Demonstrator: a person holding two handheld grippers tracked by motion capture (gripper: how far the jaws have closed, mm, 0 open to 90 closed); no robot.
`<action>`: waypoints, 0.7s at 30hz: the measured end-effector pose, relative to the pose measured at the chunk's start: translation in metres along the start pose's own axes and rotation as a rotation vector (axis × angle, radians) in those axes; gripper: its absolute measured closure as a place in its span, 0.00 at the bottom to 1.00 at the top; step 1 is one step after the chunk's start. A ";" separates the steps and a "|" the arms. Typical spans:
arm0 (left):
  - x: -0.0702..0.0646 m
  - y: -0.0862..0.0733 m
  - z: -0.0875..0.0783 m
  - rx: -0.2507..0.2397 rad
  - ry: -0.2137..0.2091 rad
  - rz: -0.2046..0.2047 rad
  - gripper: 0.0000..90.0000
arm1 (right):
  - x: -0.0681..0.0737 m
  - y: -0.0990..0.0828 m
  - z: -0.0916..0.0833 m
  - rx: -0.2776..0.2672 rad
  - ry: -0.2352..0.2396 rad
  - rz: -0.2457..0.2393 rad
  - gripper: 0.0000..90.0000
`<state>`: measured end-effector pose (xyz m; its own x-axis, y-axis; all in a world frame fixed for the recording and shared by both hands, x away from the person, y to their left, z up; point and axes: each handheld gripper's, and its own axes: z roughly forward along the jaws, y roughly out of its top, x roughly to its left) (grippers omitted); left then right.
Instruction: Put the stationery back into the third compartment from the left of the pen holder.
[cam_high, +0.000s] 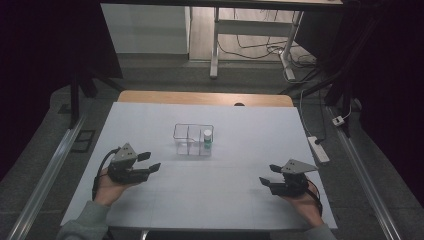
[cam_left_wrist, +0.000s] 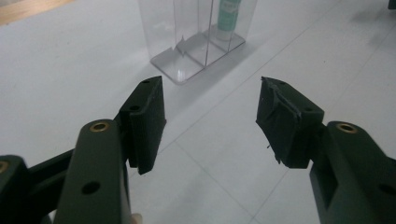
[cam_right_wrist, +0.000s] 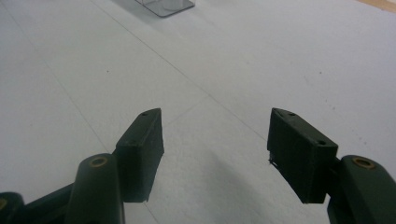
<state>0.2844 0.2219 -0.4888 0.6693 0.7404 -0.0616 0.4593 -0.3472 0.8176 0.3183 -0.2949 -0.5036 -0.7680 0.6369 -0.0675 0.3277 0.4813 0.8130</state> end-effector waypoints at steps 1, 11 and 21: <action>0.000 -0.002 -0.001 0.003 0.002 -0.001 0.46 | -0.001 -0.001 -0.001 0.005 0.001 -0.002 0.39; 0.003 -0.031 -0.012 0.016 0.032 -0.031 0.46 | -0.007 -0.006 -0.007 0.002 -0.013 0.016 0.39; 0.003 -0.046 -0.011 0.044 0.033 -0.044 0.45 | -0.009 -0.007 -0.009 0.000 -0.021 0.016 0.39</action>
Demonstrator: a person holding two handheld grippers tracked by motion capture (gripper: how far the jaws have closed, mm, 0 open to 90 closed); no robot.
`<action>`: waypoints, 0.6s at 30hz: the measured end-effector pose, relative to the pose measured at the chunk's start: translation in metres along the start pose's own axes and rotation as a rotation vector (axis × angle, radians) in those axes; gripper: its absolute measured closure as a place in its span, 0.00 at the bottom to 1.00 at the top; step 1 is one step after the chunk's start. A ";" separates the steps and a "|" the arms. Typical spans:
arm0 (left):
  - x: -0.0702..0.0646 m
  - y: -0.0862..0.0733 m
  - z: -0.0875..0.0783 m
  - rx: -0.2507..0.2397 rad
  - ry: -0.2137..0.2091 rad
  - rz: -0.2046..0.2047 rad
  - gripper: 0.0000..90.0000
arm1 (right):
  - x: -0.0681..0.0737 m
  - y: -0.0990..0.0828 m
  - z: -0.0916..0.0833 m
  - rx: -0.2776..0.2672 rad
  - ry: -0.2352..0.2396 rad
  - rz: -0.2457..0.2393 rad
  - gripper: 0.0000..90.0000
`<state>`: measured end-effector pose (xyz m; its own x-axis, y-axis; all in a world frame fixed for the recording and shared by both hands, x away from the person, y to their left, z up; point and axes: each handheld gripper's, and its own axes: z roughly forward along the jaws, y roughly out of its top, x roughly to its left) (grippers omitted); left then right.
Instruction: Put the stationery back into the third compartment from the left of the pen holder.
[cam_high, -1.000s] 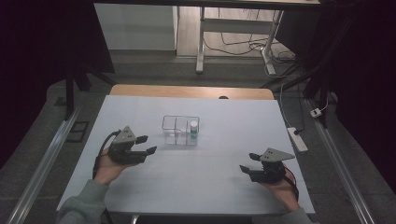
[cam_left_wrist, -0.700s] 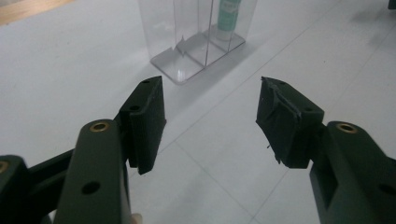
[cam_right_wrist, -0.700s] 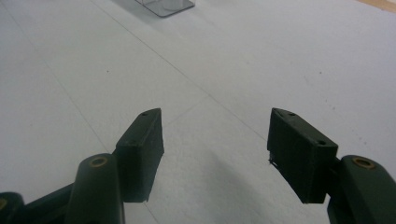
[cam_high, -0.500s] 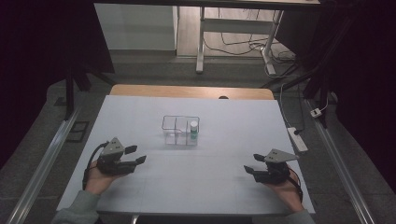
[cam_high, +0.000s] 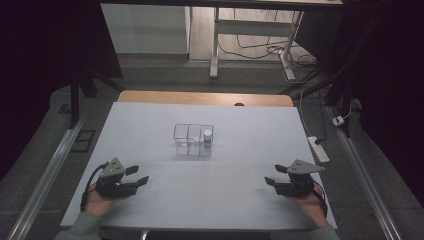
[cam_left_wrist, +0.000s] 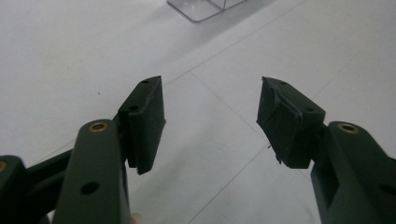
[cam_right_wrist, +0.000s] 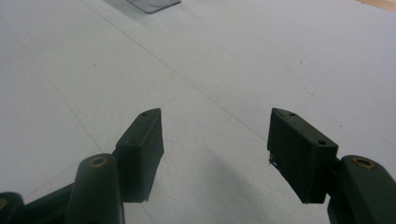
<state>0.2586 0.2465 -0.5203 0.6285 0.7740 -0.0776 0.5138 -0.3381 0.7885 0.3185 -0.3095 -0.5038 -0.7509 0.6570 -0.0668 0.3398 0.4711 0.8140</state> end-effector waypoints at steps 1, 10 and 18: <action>0.000 0.001 0.000 -0.002 -0.001 0.001 0.45 | 0.000 0.000 0.000 0.000 0.008 -0.003 0.39; -0.002 0.003 0.003 -0.002 -0.007 0.013 0.45 | 0.002 0.000 0.002 -0.002 0.006 -0.006 0.39; -0.002 0.005 0.003 -0.007 -0.005 0.014 0.44 | 0.002 0.000 0.002 -0.002 0.012 -0.011 0.39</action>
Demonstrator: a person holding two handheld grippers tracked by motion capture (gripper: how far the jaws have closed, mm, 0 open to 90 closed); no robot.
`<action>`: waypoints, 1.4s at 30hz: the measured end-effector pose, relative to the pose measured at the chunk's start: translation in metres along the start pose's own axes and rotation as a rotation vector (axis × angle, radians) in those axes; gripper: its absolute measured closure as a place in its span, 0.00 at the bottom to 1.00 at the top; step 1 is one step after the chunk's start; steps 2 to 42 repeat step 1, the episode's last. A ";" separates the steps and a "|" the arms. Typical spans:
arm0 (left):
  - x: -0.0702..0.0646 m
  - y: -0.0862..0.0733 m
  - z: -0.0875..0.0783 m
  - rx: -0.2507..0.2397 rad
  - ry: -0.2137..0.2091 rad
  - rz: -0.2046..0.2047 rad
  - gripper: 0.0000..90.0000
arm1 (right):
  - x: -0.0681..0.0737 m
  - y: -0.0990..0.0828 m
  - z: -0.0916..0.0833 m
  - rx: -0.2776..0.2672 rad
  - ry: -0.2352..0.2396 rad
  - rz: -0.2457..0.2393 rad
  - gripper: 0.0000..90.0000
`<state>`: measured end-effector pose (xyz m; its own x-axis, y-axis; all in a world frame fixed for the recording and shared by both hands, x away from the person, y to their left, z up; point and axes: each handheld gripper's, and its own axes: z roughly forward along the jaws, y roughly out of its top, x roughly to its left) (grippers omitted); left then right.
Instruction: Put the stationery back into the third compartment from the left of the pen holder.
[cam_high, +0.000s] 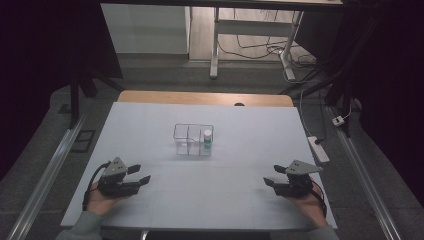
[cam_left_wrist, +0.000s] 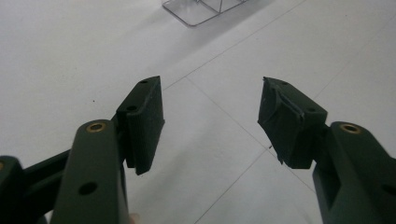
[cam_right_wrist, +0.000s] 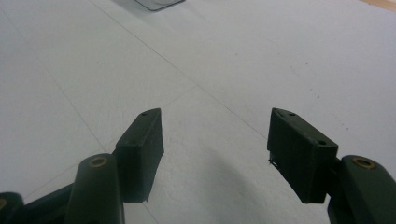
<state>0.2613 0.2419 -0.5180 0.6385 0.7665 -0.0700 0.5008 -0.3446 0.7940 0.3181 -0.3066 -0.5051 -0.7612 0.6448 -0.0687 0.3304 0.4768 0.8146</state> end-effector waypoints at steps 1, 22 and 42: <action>0.000 0.000 0.000 -0.002 0.001 0.001 0.44 | 0.000 0.000 0.000 -0.001 0.000 0.000 0.39; 0.000 0.000 0.000 -0.002 0.001 0.001 0.44 | 0.000 0.000 0.000 -0.001 0.000 0.000 0.39; 0.000 0.000 0.000 -0.002 0.001 0.001 0.44 | 0.000 0.000 0.000 -0.001 0.000 0.000 0.39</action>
